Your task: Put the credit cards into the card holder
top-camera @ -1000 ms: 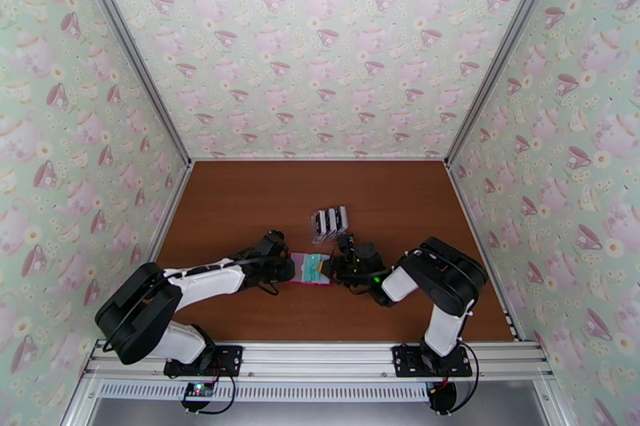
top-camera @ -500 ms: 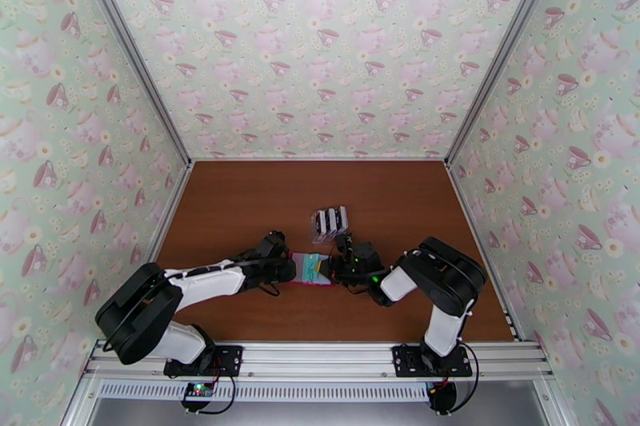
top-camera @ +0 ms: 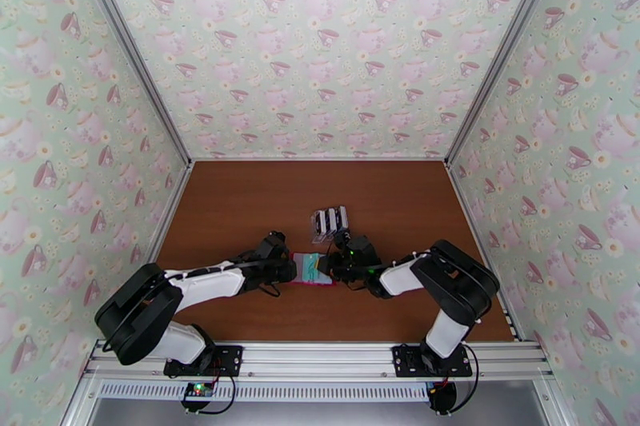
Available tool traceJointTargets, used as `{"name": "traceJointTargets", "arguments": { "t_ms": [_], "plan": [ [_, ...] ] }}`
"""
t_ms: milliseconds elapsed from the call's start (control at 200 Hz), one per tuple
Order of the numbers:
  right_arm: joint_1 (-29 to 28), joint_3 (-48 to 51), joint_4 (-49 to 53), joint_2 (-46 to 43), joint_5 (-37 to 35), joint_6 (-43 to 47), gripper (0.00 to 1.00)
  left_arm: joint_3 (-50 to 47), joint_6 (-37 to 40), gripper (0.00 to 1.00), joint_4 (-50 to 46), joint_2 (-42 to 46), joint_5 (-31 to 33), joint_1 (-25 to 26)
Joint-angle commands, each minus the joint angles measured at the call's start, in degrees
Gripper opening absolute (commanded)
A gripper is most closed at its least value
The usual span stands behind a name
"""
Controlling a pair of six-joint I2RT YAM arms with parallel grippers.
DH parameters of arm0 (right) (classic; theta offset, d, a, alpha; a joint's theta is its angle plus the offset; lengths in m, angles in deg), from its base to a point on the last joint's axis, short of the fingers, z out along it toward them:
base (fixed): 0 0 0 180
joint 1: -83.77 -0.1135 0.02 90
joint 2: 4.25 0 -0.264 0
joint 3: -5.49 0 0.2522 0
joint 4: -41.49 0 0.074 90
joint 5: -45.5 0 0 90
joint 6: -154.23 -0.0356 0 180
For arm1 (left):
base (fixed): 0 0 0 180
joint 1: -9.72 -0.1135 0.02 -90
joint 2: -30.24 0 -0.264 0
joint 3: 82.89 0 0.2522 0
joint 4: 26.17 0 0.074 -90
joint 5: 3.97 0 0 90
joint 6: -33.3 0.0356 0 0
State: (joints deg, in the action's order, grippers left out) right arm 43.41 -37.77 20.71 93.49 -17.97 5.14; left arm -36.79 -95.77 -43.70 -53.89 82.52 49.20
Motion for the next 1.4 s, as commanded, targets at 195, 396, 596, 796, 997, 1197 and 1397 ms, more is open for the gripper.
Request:
{"name": "traceJointTargets", "arguments": {
  "t_ms": [195, 396, 596, 796, 997, 1197, 1397],
  "plan": [
    [-1.31, -4.10, 10.98, -1.61, -2.28, 4.72, 0.21, -2.87, -1.05, 0.31, -5.98, -2.52, -4.14, 1.35],
    [-1.78, -5.72, 14.71, -1.82, -3.56, 6.01, 0.22, -3.04, -1.06, 0.30, -5.81, -2.17, -4.06, 1.41],
    [-1.91, -7.62, 21.88, -3.99, -6.30, 8.93, 0.25, -3.24, -0.76, 0.30, -5.59, -2.30, -3.98, 1.38],
    [-1.96, -8.82, 25.40, -4.36, -7.80, 10.39, 0.25, -3.33, -0.79, 0.30, -5.06, -2.70, -4.11, 1.39],
    [-2.81, -10.87, 26.39, -2.47, -7.90, 10.98, 0.25, -3.12, -0.77, 0.25, -4.93, -2.79, -4.23, 1.38],
    [-3.90, -13.67, 32.43, -2.60, -11.06, 13.34, 0.25, -3.38, -0.73, 0.22, -5.17, -2.35, -4.01, 1.38],
    [-4.28, -14.76, 34.28, -2.44, -11.66, 14.12, 0.25, -3.51, -0.69, 0.22, -4.72, -2.76, -4.12, 1.34]
  ]
}}
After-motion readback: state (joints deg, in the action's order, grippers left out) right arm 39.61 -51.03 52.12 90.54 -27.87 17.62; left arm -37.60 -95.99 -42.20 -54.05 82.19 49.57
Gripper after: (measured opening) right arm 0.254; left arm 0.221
